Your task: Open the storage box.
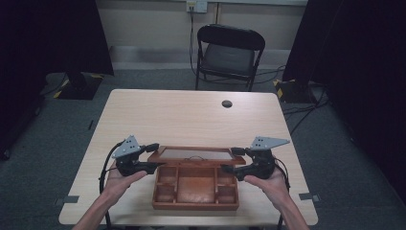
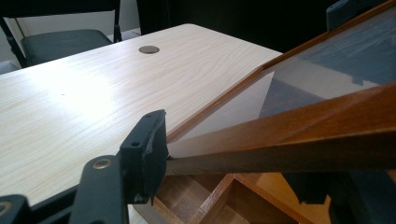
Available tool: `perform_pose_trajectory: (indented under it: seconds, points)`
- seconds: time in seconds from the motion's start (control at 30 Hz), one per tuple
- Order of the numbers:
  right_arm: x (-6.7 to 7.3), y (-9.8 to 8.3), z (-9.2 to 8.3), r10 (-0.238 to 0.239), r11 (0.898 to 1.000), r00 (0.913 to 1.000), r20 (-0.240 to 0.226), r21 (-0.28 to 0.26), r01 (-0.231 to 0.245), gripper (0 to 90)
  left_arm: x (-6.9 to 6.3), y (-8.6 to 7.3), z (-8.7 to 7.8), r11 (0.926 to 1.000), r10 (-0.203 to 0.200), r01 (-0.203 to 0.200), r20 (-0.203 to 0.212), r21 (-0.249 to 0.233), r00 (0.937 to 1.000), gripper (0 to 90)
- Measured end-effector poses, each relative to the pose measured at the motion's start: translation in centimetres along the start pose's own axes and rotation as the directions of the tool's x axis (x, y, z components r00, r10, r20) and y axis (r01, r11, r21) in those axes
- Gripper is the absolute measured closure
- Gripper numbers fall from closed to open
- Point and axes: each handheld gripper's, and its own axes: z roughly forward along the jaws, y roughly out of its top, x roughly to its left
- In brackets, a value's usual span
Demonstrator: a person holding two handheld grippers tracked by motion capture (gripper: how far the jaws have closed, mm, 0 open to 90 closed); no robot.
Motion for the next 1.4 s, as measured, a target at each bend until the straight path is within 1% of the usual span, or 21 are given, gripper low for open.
perform_pose_trajectory:
  seconds: [0.03,0.07,0.1,0.13,0.17,0.33,0.37,0.43,0.53,0.57,0.63,0.77,0.8,0.9,1.07,1.13,1.17,1.23,1.33,1.37,1.4]
  points:
    - [-0.4,0.0,0.1,0.003,1.000,1.0000,0.004,-0.007,-0.003,26.1,0.0,0.0,0.1,1.0000,-0.001,0.001,0.005,-0.001,1.0000,38.3]
    - [-0.4,0.0,0.1,0.003,1.000,1.0000,0.004,-0.007,-0.003,26.1,0.1,0.1,0.1,1.0000,-0.001,0.001,0.004,0.005,1.0000,38.3]
    - [-0.6,0.1,0.2,0.004,1.000,1.0000,-0.002,-0.011,-0.004,30.6,0.2,0.2,0.2,1.0000,0.001,-0.001,0.004,0.001,1.0000,38.7]
    - [-0.6,0.1,0.2,0.004,1.000,1.0000,-0.002,-0.011,-0.004,30.6,0.2,0.2,0.2,1.0000,0.001,-0.001,0.004,0.001,1.0000,39.3]
    - [-0.9,0.2,0.2,0.003,1.000,1.0000,-0.002,-0.021,-0.003,35.3,0.2,0.3,0.3,1.0000,-0.001,0.001,0.004,-0.004,1.0000,39.9]
    - [-1.3,0.4,0.2,-0.001,0.999,1.0000,-0.001,-0.042,0.001,39.5,0.4,0.4,0.4,0.9997,-0.014,0.014,0.003,-0.019,0.9999,41.7]
    - [-1.4,0.6,0.2,-0.004,0.999,1.0000,0.006,-0.044,0.005,40.8,0.6,0.5,0.4,0.9997,-0.016,0.016,0.002,-0.018,0.9999,42.1]
    - [-1.4,0.6,0.2,-0.004,0.999,1.0000,0.002,-0.046,0.004,41.1,0.7,0.6,0.4,0.9999,-0.011,0.011,0.004,-0.011,0.9999,42.4]
    - [-1.8,0.8,0.4,0.000,0.999,0.9999,0.015,-0.049,0.000,41.4,0.8,0.9,0.6,0.9997,-0.021,0.021,0.003,-0.007,0.9998,43.4]
    - [-2.1,0.8,0.5,0.009,0.999,0.9998,0.018,-0.051,-0.008,41.4,0.9,1.1,0.7,0.9999,-0.010,0.010,-0.003,0.002,0.9999,43.9]
    - [-2.2,0.8,0.5,0.010,0.998,0.9999,0.013,-0.056,-0.009,41.5,1.0,1.2,0.7,0.9999,-0.010,0.010,-0.001,0.004,1.0000,44.4]
    - [-2.4,1.0,0.6,0.012,0.997,0.9997,0.021,-0.070,-0.010,41.5,1.3,1.1,0.8,0.9998,-0.018,0.018,0.002,-0.003,0.9998,45.3]
    - [-2.4,1.0,0.6,0.012,0.997,0.9997,0.021,-0.070,-0.010,41.5,1.4,1.1,0.9,0.9997,-0.024,0.024,0.008,-0.001,0.9997,45.3]
    - [-2.7,0.9,0.8,0.021,0.997,0.9994,0.026,-0.069,-0.019,41.5,1.6,1.1,1.0,0.9994,-0.033,0.033,0.004,-0.005,0.9995,45.5]
    - [-3.2,0.9,0.9,0.030,0.996,0.9991,0.030,-0.084,-0.028,41.9,1.9,1.0,1.3,0.9993,-0.038,0.038,0.000,-0.006,0.9993,46.4]
    - [-3.4,0.9,1.0,0.031,0.996,0.9990,0.032,-0.085,-0.028,42.2,2.1,1.0,1.5,0.9987,-0.050,0.050,0.000,-0.007,0.9987,46.5]
    - [-3.5,0.9,1.1,0.033,0.996,0.9990,0.032,-0.085,-0.030,42.4,2.2,1.0,1.5,0.9990,-0.044,0.044,-0.005,-0.007,0.9990,46.6]
    - [-3.8,0.9,1.2,0.039,0.996,0.9987,0.034,-0.087,-0.036,42.8,2.2,1.0,1.6,0.9986,-0.053,0.053,-0.006,-0.009,0.9986,47.2]
    - [-4.1,0.9,1.4,0.044,0.996,0.9983,0.038,-0.084,-0.040,43.0,2.5,0.9,1.8,0.9986,-0.052,0.052,-0.010,-0.007,0.9986,47.5]
    - [-4.4,0.8,1.5,0.050,0.995,0.9982,0.033,-0.086,-0.047,43.0,2.7,0.8,2.0,0.9977,-0.067,0.067,-0.005,-0.007,0.9978,47.6]
    - [-4.4,0.8,1.5,0.050,0.995,0.9982,0.033,-0.086,-0.047,43.0,2.7,0.8,2.0,0.9977,-0.067,0.067,-0.005,-0.007,0.9978,47.7]
